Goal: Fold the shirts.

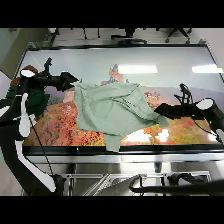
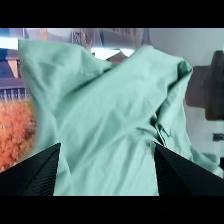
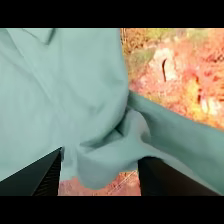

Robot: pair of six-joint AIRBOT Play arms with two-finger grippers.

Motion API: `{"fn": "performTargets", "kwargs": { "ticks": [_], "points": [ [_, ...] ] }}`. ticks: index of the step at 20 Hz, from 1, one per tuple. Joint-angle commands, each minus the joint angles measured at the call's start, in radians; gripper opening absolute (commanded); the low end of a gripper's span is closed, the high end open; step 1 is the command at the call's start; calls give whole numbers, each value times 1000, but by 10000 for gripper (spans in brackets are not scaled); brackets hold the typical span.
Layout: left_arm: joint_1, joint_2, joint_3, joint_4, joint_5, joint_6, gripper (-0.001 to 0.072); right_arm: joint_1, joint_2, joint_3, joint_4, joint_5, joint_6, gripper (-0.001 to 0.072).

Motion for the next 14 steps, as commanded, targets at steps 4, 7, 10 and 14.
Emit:
{"fn": "performTargets", "kwargs": {
  "ticks": [4,7,10,14],
  "points": [
    [31,225,-283,223,-314,-50,469,-90,8,79,-189,249,-21,683],
    [14,425,-694,304,-203,-3,475,-97,6,48,-261,317,-24,683],
    [9,560,-1032,304,-64,13,617,-97,4,-3,-261,301,-50,684],
    [6,641,-1243,202,226,41,616,-97,-43,-26,-259,161,-99,683]
  ]
}}
